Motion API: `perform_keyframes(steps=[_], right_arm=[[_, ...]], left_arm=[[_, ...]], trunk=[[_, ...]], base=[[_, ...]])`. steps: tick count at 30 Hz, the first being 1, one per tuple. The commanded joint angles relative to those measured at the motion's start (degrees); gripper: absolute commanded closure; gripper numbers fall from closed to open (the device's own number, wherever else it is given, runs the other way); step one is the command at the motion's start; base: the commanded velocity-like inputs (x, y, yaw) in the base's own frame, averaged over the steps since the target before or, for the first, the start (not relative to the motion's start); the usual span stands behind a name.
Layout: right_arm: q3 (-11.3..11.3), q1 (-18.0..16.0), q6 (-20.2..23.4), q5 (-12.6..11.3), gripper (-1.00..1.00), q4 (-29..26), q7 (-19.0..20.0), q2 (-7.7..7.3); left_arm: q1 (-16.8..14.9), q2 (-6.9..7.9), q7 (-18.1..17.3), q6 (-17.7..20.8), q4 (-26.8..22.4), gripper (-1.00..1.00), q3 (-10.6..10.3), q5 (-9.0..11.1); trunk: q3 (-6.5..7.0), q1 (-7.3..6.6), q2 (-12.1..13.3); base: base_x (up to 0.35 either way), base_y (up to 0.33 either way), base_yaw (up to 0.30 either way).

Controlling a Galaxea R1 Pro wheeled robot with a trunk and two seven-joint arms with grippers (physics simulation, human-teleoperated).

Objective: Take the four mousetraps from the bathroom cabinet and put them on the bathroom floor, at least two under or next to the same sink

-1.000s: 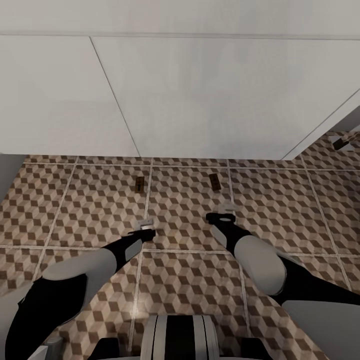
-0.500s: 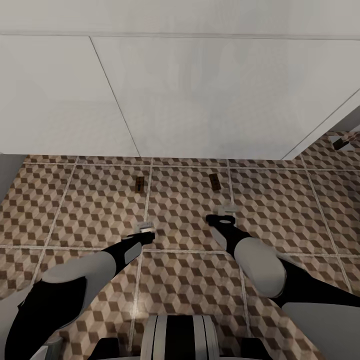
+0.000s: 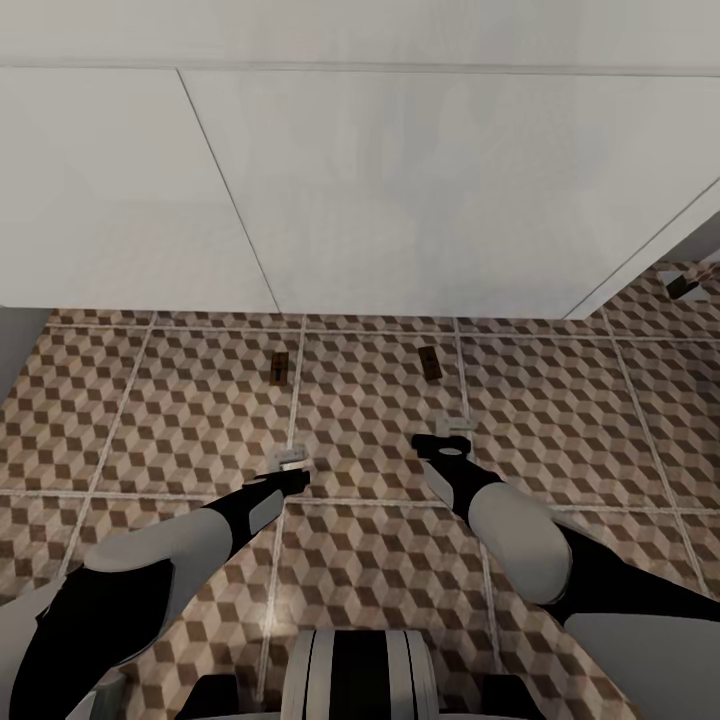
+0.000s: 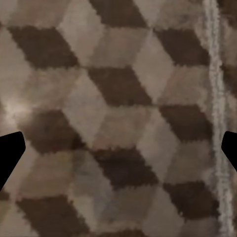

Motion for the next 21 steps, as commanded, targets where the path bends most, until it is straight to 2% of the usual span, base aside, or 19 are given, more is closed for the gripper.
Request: perform_keyframes(steps=[1,21], right_arm=[[-0.5,0.0,-0.2,0.6,-1.00,0.1,-0.2,0.02],[-0.5,0.1,-1.1,1.3,-1.00,0.1,-0.2,0.02]], left_arm=[[0.0,0.03,0.4,0.0,-0.1,-1.00,-0.4,0.3],[0.0,0.15,0.4,0.0,-0.1,-1.00,-0.4,0.3]], trunk=[[-0.09,-0.01,0.0],[-0.66,-0.01,0.0]], base=[[0.000,0.000,0.000],[0.000,0.000,0.000]])
